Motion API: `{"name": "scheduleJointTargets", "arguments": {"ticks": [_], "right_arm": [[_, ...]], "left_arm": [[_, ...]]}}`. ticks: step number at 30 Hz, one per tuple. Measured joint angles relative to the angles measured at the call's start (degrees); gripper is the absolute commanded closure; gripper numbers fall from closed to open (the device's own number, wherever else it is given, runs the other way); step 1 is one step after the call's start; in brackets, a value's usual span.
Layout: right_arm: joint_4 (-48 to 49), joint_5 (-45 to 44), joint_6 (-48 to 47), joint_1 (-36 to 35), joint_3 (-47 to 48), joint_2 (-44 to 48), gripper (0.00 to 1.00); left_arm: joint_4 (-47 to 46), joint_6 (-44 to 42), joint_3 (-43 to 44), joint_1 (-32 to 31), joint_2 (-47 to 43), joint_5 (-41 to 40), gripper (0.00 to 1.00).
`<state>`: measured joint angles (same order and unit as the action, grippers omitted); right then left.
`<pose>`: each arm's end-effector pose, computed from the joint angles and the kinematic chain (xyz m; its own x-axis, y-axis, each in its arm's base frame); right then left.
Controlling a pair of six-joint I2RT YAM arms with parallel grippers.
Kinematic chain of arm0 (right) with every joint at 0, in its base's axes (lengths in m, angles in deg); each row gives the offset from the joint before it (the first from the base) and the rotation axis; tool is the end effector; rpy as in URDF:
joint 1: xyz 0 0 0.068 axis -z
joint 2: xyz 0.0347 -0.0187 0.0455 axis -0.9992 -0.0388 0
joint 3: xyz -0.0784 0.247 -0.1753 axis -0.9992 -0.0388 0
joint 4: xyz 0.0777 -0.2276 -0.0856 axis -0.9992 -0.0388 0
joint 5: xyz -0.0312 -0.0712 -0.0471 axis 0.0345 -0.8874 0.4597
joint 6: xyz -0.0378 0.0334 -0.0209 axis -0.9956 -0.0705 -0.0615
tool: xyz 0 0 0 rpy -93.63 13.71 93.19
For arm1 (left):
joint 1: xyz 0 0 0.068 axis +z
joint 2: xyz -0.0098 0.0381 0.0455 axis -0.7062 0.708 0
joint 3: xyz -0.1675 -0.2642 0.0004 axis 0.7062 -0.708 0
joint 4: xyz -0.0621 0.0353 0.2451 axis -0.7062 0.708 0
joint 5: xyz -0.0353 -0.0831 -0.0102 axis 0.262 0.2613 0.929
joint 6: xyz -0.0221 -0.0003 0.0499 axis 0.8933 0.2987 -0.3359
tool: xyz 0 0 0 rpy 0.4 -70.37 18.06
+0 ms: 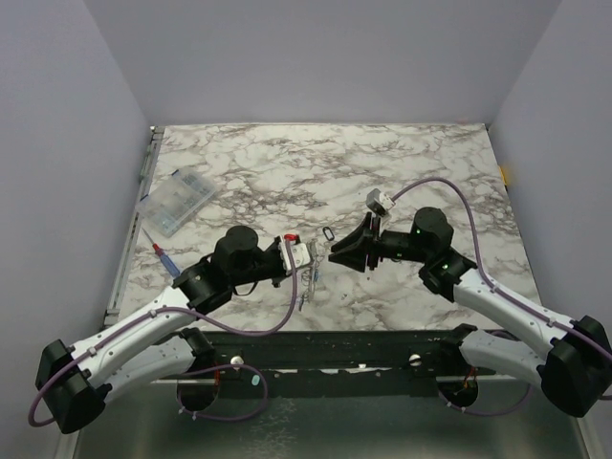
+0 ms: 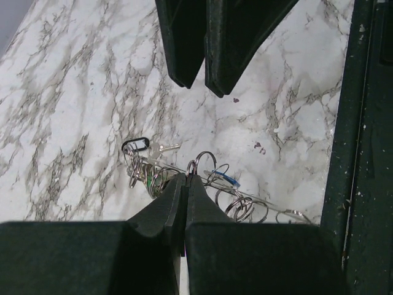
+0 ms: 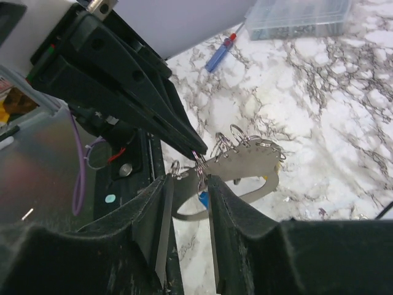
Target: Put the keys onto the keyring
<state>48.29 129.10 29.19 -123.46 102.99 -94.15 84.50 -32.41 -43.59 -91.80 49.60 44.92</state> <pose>0.1514 0.1395 0.3165 -0.3365 -0.0014 -0.9417 -0.9218 0.2047 0.3291 0.1074 -0.1329 0.3155 0.1418 0.3804 -0.9139 0.9243 0.2796 0.2599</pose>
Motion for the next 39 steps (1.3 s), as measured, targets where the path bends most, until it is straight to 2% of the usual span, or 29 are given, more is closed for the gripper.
{"name": "scheduleJointTargets", "arguments": {"ticks": [9,14,21,27,35,39], "right_arm": [[-0.11,-1.70,-3.91,-5.73,2.73,-2.99,0.70],[-0.11,-2.99,-5.09,-6.27,2.73,-4.52,0.63],[-0.61,-1.36,-5.75,-6.27,3.93,-6.51,0.61],[-0.98,1.05,-5.81,-6.34,4.17,-7.28,0.70],[-3.72,1.31,-6.62,-6.64,4.33,-7.13,0.94],[-5.77,1.18,-7.15,-6.64,4.90,-5.53,0.99]], "left_arm": [[-2.21,0.50,-2.99,0.00,-2.84,3.06,1.00],[-4.13,1.36,-3.72,0.02,-4.44,4.33,1.00],[-6.97,2.80,-4.76,0.04,-7.06,5.20,1.00],[-8.76,4.26,-5.01,0.04,-7.41,5.38,1.00],[-10.01,5.51,-5.86,0.37,-8.66,5.35,1.00],[-10.43,5.79,-5.97,0.39,-8.94,5.35,1.00]]}}
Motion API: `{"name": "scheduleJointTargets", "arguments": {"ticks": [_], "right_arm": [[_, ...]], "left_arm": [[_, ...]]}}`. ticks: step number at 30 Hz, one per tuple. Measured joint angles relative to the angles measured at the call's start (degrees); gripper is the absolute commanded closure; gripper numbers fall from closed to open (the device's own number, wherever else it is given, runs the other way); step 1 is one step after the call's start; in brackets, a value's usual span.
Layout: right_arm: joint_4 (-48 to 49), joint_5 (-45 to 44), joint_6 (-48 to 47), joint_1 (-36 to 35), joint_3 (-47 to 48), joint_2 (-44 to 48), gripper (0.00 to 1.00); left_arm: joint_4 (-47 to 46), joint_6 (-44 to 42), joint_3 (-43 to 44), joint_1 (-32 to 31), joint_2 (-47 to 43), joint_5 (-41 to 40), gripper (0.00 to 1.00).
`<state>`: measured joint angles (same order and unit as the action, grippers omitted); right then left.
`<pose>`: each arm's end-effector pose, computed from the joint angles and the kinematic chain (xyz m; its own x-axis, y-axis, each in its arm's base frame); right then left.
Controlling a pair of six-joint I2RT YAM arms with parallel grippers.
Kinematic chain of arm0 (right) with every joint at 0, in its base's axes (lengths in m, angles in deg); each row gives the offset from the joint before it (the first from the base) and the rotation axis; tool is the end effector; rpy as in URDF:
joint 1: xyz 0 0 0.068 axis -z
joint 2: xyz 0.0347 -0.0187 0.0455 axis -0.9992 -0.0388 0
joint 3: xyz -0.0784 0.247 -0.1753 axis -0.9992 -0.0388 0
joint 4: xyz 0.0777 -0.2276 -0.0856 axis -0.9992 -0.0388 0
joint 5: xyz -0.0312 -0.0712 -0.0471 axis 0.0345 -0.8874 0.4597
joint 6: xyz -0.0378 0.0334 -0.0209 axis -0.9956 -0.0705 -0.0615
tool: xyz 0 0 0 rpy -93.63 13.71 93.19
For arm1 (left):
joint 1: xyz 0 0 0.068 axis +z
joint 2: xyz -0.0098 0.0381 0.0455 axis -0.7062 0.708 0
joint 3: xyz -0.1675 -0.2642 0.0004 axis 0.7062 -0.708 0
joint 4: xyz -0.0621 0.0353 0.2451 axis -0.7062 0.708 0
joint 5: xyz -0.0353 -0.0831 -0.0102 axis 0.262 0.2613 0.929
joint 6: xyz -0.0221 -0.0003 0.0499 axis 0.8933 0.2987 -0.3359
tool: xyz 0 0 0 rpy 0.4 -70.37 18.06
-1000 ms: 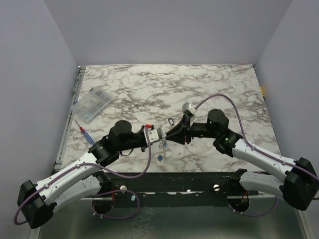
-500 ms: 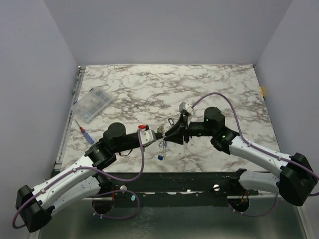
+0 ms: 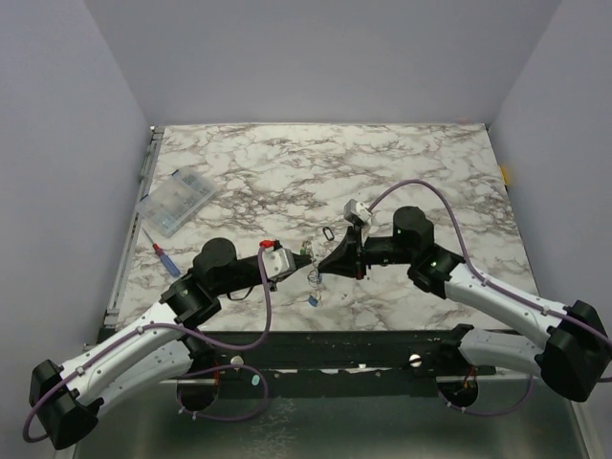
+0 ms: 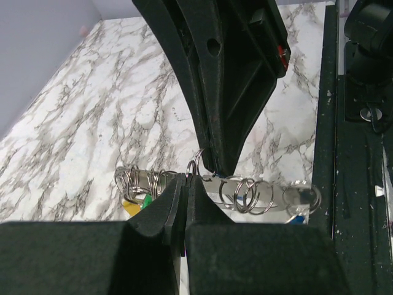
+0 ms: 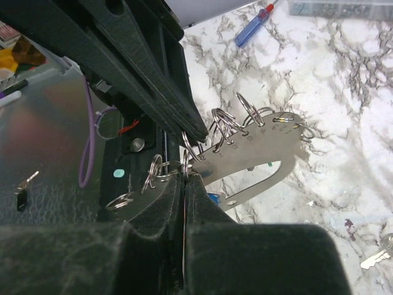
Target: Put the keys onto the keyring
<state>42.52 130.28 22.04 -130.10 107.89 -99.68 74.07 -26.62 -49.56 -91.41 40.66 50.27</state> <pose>0.1510 0.1721 0.3167 -0.2942 -0.1273 -0.9472 -0.9545 0.0893 0.2845 0.0853 -0.1125 0.3195 0.2085 0.1636 -0.9642 0.9288 0.2757 0.2476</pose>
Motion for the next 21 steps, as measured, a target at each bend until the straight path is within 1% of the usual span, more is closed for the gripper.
{"name": "scheduleJointTargets", "arguments": {"ticks": [6,10,12,13,15,17,18,21], "right_arm": [[-1.66,-0.85,-1.22,0.00,0.20,3.69,0.99],[-2.49,-0.85,-1.92,-0.13,1.05,4.22,0.99],[-2.56,-0.83,-2.16,-0.37,1.09,4.22,0.99],[-2.64,-0.83,-2.32,-0.48,1.09,4.20,0.99],[-2.97,-0.81,-2.47,-0.61,1.11,4.20,0.99],[-3.26,-0.76,-2.51,-0.74,1.14,4.20,0.99],[-3.43,-0.68,-2.54,-0.76,1.16,4.20,0.99],[-3.87,-0.42,-2.69,-0.85,1.16,4.20,0.99]], "left_arm": [[-1.20,0.02,-0.20,0.00,-0.39,0.11,1.00],[-1.60,0.04,-0.37,0.00,-0.37,0.76,1.00],[-1.88,0.26,-0.39,0.04,-0.26,1.14,0.97],[-2.08,0.37,-0.39,0.02,-0.15,1.22,0.94],[-2.38,0.72,-0.44,0.02,-0.07,1.27,0.82],[-2.73,1.27,-0.52,0.02,-0.09,1.25,0.66],[-2.97,1.44,-0.61,0.02,-0.20,1.09,0.59],[-3.41,2.40,-0.74,0.02,-0.98,0.00,0.46]]}}
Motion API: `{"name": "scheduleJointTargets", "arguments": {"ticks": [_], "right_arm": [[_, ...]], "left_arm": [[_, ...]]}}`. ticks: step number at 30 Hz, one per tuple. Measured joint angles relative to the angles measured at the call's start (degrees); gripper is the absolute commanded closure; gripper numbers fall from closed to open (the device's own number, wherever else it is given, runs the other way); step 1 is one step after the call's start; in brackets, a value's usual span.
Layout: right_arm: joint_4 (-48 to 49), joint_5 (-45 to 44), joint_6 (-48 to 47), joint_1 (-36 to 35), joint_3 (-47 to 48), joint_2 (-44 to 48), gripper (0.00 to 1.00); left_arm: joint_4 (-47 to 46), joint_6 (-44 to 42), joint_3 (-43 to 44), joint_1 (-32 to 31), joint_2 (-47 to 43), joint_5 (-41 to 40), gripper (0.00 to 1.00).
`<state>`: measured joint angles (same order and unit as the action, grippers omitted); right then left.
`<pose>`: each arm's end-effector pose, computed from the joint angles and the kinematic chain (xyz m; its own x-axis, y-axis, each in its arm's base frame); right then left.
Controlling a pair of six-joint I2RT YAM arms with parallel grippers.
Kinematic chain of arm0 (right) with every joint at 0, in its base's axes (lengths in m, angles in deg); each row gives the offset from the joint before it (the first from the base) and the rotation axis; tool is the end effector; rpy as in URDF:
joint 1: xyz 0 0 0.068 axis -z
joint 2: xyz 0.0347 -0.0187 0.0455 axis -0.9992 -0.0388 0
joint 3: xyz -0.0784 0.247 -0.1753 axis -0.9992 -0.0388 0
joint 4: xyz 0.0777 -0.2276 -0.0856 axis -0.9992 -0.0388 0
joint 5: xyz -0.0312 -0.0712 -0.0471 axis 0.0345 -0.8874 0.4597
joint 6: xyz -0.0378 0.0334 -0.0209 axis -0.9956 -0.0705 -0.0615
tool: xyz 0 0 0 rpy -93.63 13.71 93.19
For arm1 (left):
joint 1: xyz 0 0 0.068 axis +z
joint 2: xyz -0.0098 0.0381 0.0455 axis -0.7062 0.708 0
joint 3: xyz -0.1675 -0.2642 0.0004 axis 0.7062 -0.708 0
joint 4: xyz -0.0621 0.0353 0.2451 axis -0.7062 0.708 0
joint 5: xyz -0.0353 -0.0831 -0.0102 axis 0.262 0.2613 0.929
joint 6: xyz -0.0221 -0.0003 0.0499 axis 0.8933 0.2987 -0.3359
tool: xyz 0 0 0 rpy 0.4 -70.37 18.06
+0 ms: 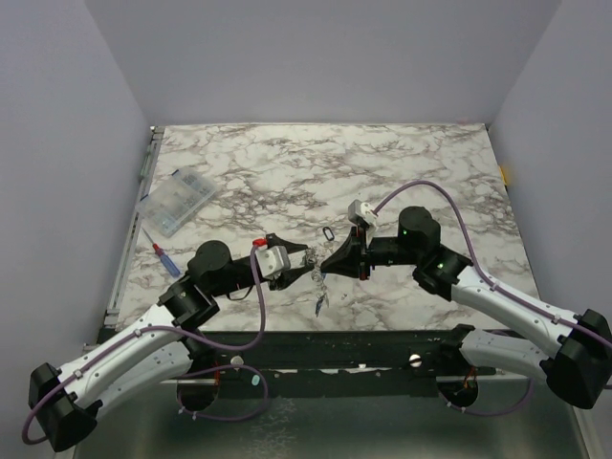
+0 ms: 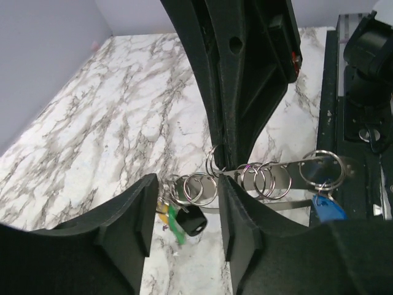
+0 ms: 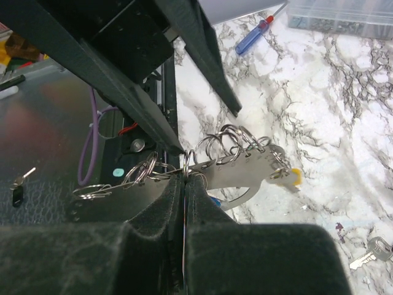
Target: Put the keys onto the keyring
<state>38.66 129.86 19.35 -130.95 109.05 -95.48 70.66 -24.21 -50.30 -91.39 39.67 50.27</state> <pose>0.1374 0.1637 0.3316 -0.2287 -0.1171 -0.9664 -0.9725 0.0719 0.2214 0.0833 -0.1103 0.3234 0.2120 0.1069 -0.9714 0.9269 0.2929 0.2345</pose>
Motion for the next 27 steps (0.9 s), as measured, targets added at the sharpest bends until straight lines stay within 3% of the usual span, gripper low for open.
{"name": "scheduleJointTargets", "arguments": {"ticks": [9,12,19,27], "right_arm": [[-0.33,0.48,-0.26,0.00,0.00,0.00,0.99],[-0.35,0.50,-0.39,0.00,0.00,0.00,0.99],[-0.33,0.61,-0.72,0.00,0.00,0.26,0.99],[-0.31,0.92,-0.81,0.00,-0.02,1.27,0.99]], "left_arm": [[1.51,5.79,1.60,0.00,-3.74,-8.61,0.37],[3.52,8.83,3.67,0.02,-4.35,-9.51,0.39],[9.88,19.74,9.44,0.02,-2.93,-9.09,0.56],[15.65,33.38,14.29,0.22,6.05,-4.59,0.52]]}}
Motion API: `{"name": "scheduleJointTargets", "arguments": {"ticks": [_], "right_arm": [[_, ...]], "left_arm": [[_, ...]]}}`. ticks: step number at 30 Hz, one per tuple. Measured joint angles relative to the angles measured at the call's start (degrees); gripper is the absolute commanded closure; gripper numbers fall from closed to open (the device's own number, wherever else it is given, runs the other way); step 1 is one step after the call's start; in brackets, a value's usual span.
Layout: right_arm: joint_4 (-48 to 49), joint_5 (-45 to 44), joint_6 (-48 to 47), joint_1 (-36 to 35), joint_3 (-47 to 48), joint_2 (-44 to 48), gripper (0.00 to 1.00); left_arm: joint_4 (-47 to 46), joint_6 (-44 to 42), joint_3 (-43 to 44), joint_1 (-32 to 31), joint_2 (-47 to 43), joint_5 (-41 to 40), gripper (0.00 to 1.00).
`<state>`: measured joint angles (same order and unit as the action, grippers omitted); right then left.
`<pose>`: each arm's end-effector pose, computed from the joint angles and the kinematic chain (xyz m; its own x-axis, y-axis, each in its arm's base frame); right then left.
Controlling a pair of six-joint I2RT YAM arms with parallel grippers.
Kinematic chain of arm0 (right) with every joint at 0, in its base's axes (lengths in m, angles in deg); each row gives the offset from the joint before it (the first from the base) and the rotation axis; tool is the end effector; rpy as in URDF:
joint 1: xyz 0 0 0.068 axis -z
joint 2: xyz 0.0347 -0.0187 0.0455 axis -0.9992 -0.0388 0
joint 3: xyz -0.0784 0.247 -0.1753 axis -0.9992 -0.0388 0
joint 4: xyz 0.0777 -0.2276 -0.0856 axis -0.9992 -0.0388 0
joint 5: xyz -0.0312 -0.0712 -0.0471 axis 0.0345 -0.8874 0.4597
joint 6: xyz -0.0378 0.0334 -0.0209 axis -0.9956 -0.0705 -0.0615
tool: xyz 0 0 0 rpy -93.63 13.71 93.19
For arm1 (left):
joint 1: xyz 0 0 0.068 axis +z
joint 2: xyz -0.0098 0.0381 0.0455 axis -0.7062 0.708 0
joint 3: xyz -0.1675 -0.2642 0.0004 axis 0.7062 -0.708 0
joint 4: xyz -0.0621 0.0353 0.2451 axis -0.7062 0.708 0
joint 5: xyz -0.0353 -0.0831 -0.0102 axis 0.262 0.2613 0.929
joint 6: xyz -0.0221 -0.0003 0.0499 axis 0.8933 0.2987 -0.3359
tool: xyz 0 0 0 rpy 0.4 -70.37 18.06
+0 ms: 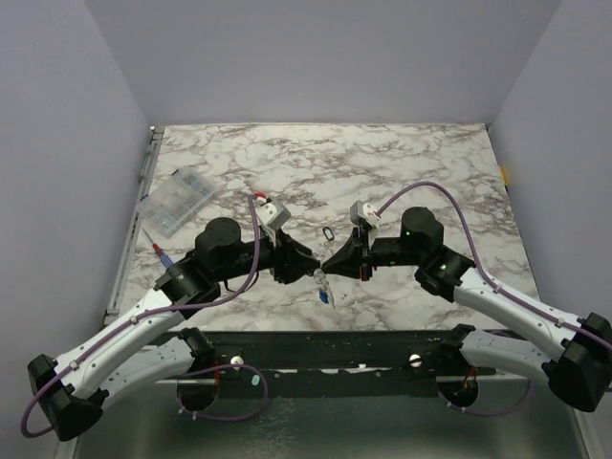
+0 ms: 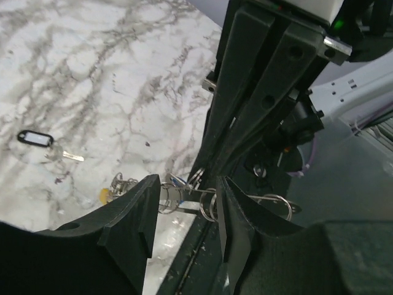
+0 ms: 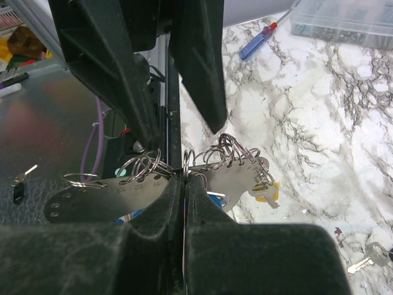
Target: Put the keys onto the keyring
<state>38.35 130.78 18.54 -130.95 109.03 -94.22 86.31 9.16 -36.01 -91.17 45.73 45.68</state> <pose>0.1332 0.1603 0.3352 -0.2035 -0.1086 -0.9730 -0.9786 0.0522 0.1989 0.0969 -0.1199 0.3680 -0.4067 -0.0104 -0.9135 0.8311 0.4110 -0.3746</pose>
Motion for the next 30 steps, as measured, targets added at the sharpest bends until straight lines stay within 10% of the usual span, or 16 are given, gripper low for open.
{"name": "scheduleJointTargets", "arguments": {"ticks": [14,24,30], "right_arm": [[0.02,0.13,0.02,0.00,-0.09,0.68,0.99],[0.02,0.13,0.00,-0.02,-0.13,0.74,0.99],[0.02,0.13,0.00,-0.02,-0.15,0.74,0.99]], "left_arm": [[-1.07,9.16,-1.14,0.00,0.04,9.53,0.68],[-1.77,10.16,-2.95,0.00,1.16,9.42,0.56],[-1.68,9.94,-2.97,0.00,0.87,8.28,0.72]]}}
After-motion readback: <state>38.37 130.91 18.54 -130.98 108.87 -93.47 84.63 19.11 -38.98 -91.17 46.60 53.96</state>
